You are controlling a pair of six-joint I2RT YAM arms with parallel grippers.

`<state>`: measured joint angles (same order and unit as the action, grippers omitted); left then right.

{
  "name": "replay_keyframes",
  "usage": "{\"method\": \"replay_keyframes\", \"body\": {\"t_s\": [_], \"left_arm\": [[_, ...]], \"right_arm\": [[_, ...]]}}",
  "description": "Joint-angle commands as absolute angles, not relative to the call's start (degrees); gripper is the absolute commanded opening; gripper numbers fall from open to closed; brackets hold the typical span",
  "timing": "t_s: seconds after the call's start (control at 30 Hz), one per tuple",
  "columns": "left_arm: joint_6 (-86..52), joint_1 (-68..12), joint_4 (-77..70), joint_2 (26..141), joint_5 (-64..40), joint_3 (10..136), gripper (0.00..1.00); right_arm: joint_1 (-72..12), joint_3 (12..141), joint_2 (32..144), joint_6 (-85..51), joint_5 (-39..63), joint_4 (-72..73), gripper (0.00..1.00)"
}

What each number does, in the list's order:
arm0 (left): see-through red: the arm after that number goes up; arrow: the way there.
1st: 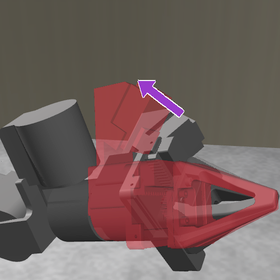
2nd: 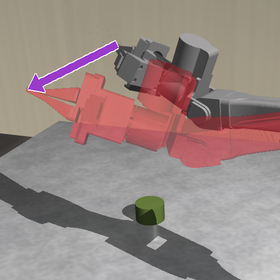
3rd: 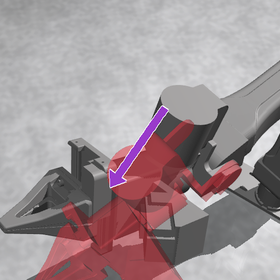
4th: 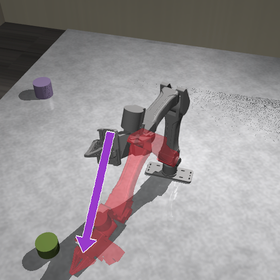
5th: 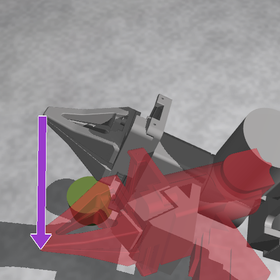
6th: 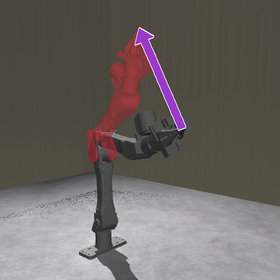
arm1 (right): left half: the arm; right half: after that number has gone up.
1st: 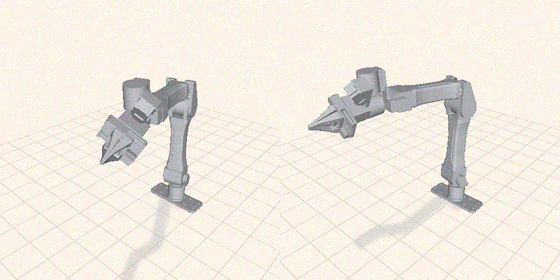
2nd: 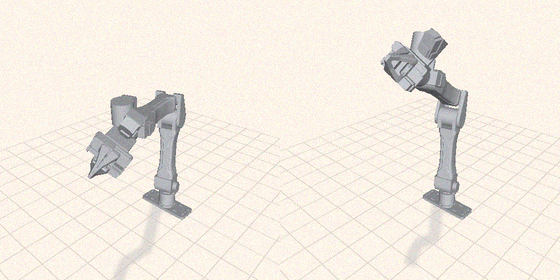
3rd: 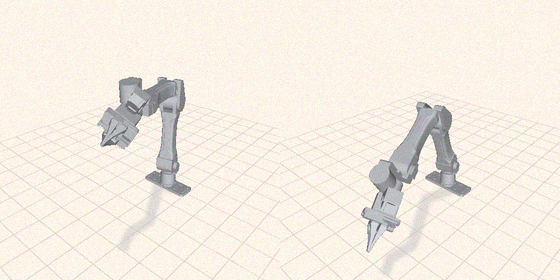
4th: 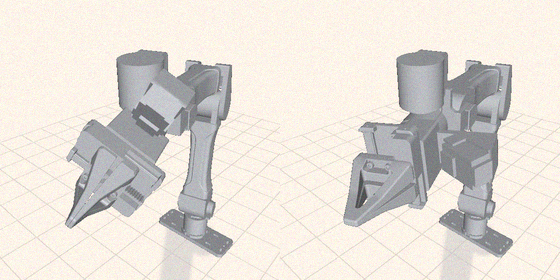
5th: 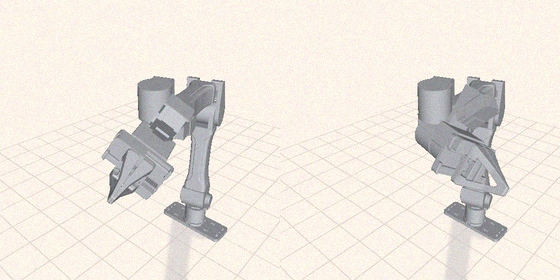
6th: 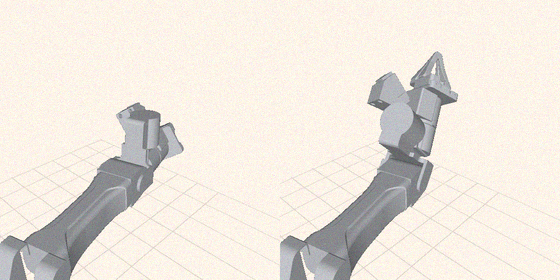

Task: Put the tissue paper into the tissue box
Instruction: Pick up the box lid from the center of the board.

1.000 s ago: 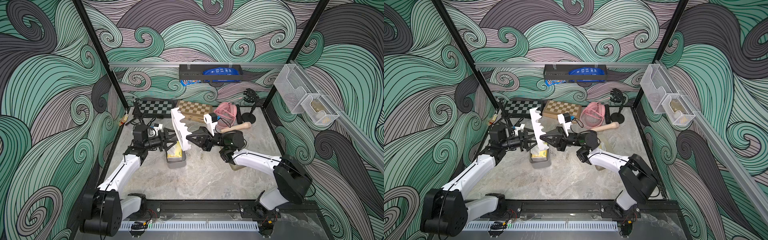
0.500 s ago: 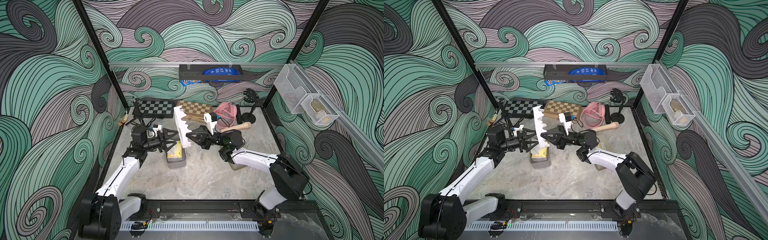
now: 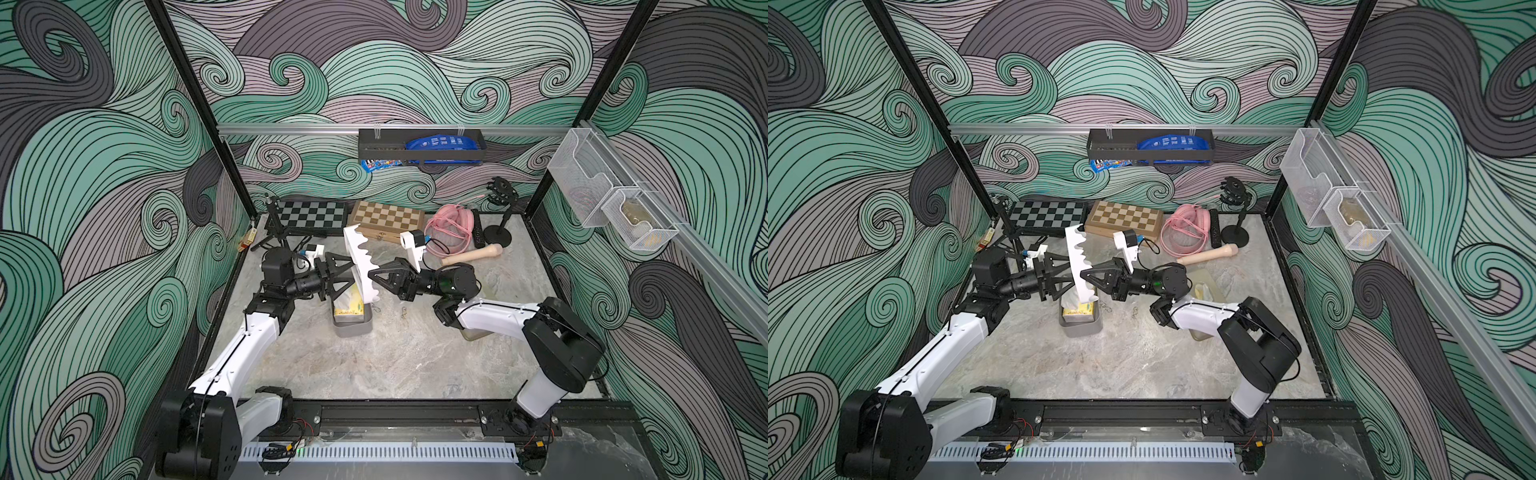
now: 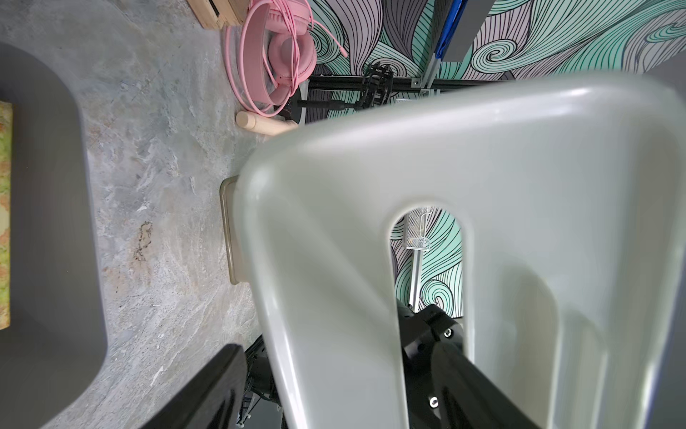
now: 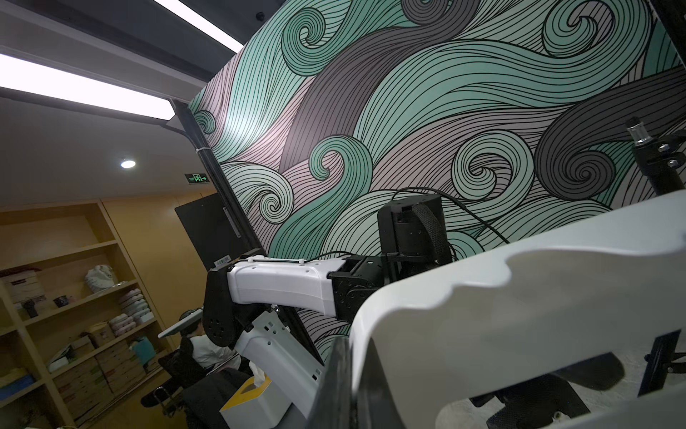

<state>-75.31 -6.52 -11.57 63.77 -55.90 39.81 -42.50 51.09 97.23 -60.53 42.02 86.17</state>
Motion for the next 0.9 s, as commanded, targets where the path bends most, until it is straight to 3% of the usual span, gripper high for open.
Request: {"method": "replay_keyframes", "body": {"t_s": [0.0, 0.2, 0.67, 0.8, 0.87], "left_arm": [[-76.8, -6.9, -14.9, 63.1, -56.1, 39.1, 0.82], [-77.2, -6.8, -16.2, 63.4, -55.7, 38.6, 0.78], [-75.1, -6.8, -15.8, 64.6, -55.4, 40.5, 0.5], [-70.7, -6.7, -10.8, 64.4, -54.7, 42.0, 0.47], [-64.6, -6.7, -3.2, 64.5, -53.1, 44.8, 0.46]], "right_arm": [[-43.1, 53.3, 98.8, -64.3, 40.4, 93.6, 0.0], [-43.6, 54.3, 100.1, -66.6, 39.7, 96.4, 0.0], [-44.1, 51.3, 100.5, -67.9, 38.8, 98.3, 0.0], [-43.5, 50.9, 100.5, -67.4, 39.6, 96.7, 0.11], [-42.1, 49.8, 99.6, -67.1, 40.1, 95.7, 0.26]]}}
